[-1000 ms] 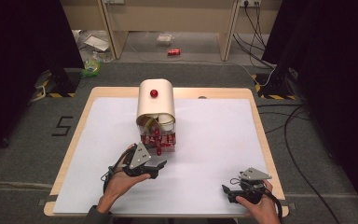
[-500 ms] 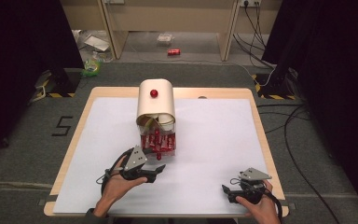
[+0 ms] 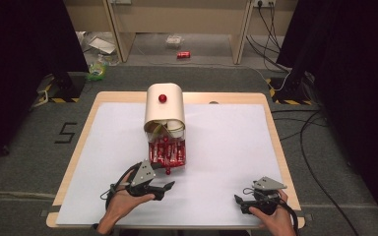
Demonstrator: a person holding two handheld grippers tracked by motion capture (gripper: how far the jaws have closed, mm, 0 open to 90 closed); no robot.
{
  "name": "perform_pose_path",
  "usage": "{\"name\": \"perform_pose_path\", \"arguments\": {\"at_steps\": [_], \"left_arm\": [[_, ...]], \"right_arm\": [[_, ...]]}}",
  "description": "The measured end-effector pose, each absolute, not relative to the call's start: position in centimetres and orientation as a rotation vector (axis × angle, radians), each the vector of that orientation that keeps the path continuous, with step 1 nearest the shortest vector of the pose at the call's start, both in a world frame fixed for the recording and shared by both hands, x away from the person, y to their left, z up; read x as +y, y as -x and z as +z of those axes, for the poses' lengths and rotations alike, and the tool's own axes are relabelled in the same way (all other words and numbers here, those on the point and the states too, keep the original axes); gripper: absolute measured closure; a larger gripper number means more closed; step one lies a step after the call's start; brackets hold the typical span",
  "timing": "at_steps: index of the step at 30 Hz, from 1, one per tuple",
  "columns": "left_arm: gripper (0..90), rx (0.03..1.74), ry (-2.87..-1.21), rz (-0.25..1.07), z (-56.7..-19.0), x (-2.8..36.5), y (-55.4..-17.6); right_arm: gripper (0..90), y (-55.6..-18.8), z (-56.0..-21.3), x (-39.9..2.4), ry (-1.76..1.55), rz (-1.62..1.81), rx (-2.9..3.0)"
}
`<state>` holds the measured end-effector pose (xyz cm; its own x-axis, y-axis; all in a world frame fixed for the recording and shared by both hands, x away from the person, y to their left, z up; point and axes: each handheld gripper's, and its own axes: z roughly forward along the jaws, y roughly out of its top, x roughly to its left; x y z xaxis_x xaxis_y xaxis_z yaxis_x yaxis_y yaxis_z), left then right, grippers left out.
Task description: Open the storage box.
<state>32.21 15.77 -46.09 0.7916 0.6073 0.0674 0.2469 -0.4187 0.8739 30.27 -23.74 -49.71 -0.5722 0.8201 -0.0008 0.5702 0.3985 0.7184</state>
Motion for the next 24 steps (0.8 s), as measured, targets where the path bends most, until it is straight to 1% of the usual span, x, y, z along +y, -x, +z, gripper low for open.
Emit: {"name": "perform_pose_path", "arguments": {"at_steps": [11,18,24], "left_arm": [[22.6,0.628,-2.038,0.466,-46.8,15.4,-30.8],[22.6,0.623,-2.056,0.480,-46.5,15.2,-30.1],[22.6,0.645,-2.062,0.458,-46.3,15.2,-30.0]], "right_arm": [[11.3,-30.3,-49.7,-23.7,-1.204,0.974,2.309],[11.3,-30.3,-49.7,-23.7,-1.203,0.977,2.304],[11.2,-30.3,-49.7,-23.7,-1.204,0.976,2.305]]}}
